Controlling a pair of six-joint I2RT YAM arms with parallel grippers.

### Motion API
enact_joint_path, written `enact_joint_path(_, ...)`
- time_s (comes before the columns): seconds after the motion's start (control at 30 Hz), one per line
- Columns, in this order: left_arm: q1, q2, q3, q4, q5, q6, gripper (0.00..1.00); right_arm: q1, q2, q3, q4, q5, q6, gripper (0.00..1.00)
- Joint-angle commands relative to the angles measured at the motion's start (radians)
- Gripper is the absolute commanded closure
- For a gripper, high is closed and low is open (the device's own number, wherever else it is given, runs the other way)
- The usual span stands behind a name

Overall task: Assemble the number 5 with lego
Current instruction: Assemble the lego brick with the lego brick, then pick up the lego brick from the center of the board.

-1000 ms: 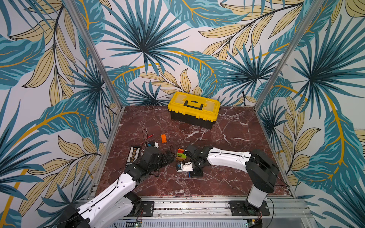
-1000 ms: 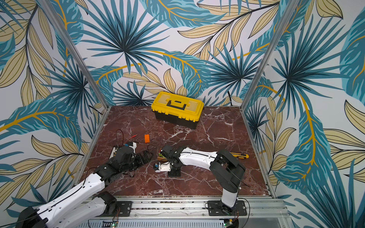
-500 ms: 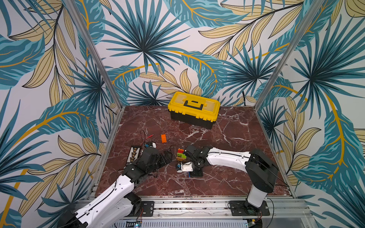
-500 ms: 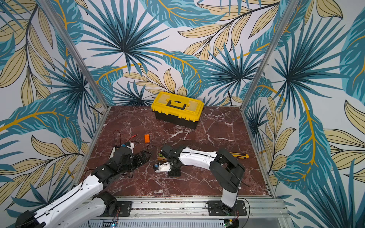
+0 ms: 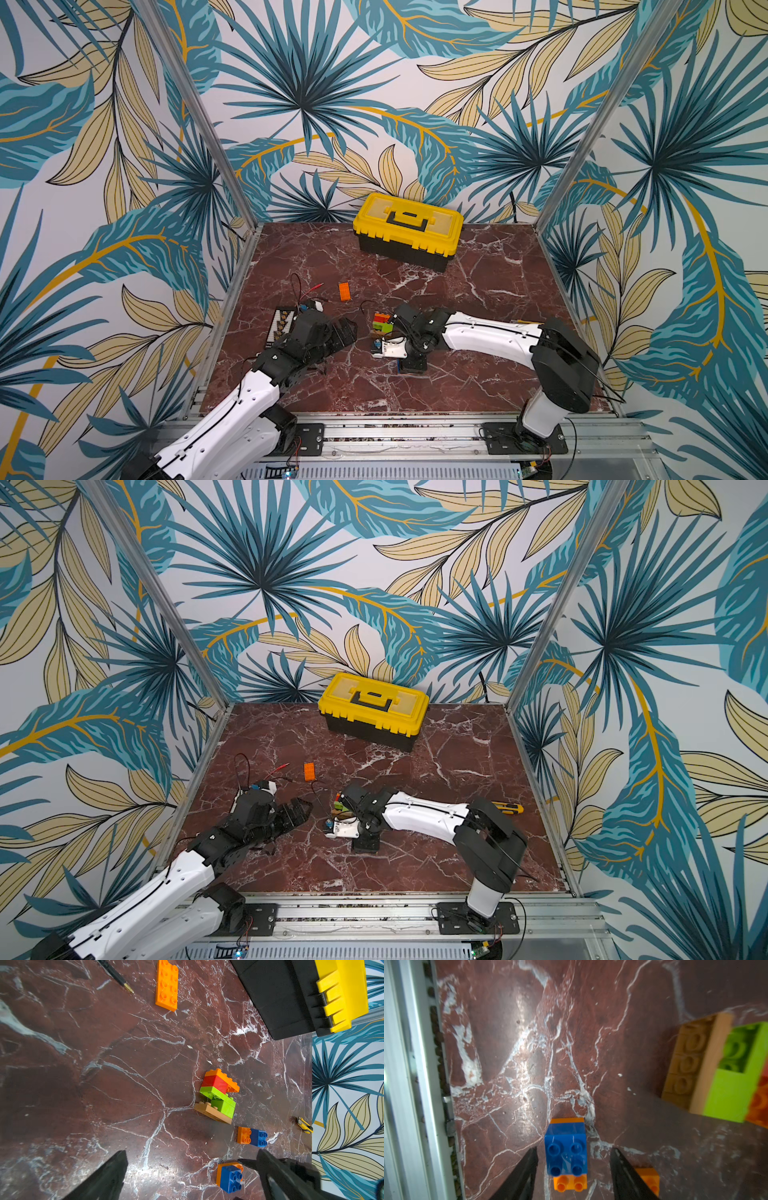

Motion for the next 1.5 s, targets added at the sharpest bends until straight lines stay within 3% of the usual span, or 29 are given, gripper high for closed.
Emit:
enact_joint_path(0.0, 0.022, 0.015, 0.061, -0.035, -0.001, 0.058, 0.0, 0.004, -0.1, -0.039, 0.07, 0.006, 0.096, 0.39)
enact_joint_path(0.13, 0.055, 0.1, 0.125, -0.053, 0.012, 0.106, 0.0, 0.002, -0.21, -0.122, 0.247, 0.095, 0.328, 0.3)
enact_joint_path(0.23, 0.078, 0.218, 0.208, -0.078, 0.019, 0.147, 0.02, -0.003, -0.252, -0.166, 0.368, 0.197, 0.565, 0.29)
enact_joint_path(0.4, 0.124, 0.472, 0.386, -0.136, 0.025, 0.224, 0.09, -0.032, -0.258, -0.186, 0.448, 0.237, 0.902, 0.29)
enact_joint_path(0.53, 0.161, 0.698, 0.581, -0.233, 0.028, 0.32, 0.16, -0.043, -0.261, -0.21, 0.484, 0.243, 1.038, 0.26)
enact_joint_path(0.7, 0.2, 0.936, 0.803, -0.344, 0.002, 0.406, 0.18, -0.054, -0.309, -0.284, 0.556, 0.266, 1.109, 0.18)
enact_joint_path(1.0, 0.222, 1.198, 1.082, -0.447, -0.04, 0.48, 0.24, -0.062, -0.313, -0.325, 0.598, 0.232, 1.176, 0.14)
enact_joint_path(1.2, 0.227, 1.283, 1.174, -0.489, -0.081, 0.51, 0.27, -0.062, -0.316, -0.334, 0.611, 0.234, 1.189, 0.13)
enact_joint_path(1.47, 0.236, 1.343, 1.198, -0.482, -0.047, 0.525, 0.35, -0.062, -0.301, -0.345, 0.638, 0.229, 1.216, 0.13)
